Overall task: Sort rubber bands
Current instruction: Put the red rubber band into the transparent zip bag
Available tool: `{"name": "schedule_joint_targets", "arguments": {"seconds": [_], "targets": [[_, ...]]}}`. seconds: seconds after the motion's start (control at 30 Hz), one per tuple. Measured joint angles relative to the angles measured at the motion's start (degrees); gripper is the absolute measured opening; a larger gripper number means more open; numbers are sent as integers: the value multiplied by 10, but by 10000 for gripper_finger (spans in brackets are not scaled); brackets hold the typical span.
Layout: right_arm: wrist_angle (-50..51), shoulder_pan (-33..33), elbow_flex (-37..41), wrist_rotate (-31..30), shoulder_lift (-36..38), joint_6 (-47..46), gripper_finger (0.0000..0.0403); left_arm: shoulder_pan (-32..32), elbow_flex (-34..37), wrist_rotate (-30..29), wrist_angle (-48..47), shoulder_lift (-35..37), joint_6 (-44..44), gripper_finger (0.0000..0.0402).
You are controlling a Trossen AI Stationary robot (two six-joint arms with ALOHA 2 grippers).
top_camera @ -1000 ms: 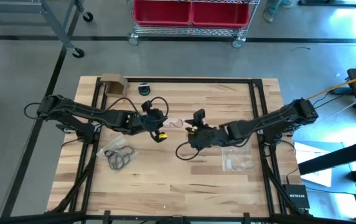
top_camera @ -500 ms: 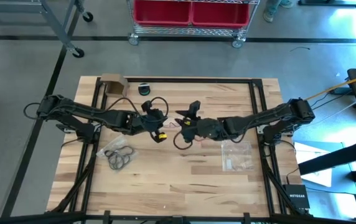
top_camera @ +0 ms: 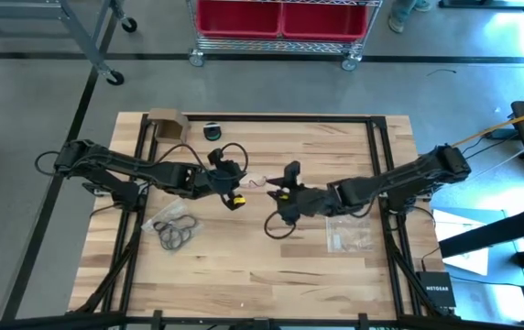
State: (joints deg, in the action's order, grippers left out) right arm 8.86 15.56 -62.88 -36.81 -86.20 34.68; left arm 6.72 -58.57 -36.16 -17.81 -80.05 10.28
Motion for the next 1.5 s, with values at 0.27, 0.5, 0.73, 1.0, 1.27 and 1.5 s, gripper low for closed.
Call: {"name": "schedule_joint_targets", "arguments": {"seconds": [0.27, 0.5, 0.73, 1.0, 1.27, 1.5], "targets": [[-98, -38, 0, -9, -38, 13, 169, 6, 0, 0, 4, 0, 0, 0], [-121, -71, 0, 35, -55, -4, 169, 12, 0, 0, 3, 0, 0, 0], [-97, -39, -30, 4, -26, -20, 169, 12, 0, 0, 2, 0, -2, 0], [160, -8, -35, 95, 76, -286, 169, 12, 0, 0, -3, 0, -2, 0], [192, -11, 129, 200, 104, -421, 169, 12, 0, 0, -1, 0, -2, 0], [-46, -61, 287, 229, 64, -418, 169, 12, 0, 0, -1, 0, 1, 0]]}}
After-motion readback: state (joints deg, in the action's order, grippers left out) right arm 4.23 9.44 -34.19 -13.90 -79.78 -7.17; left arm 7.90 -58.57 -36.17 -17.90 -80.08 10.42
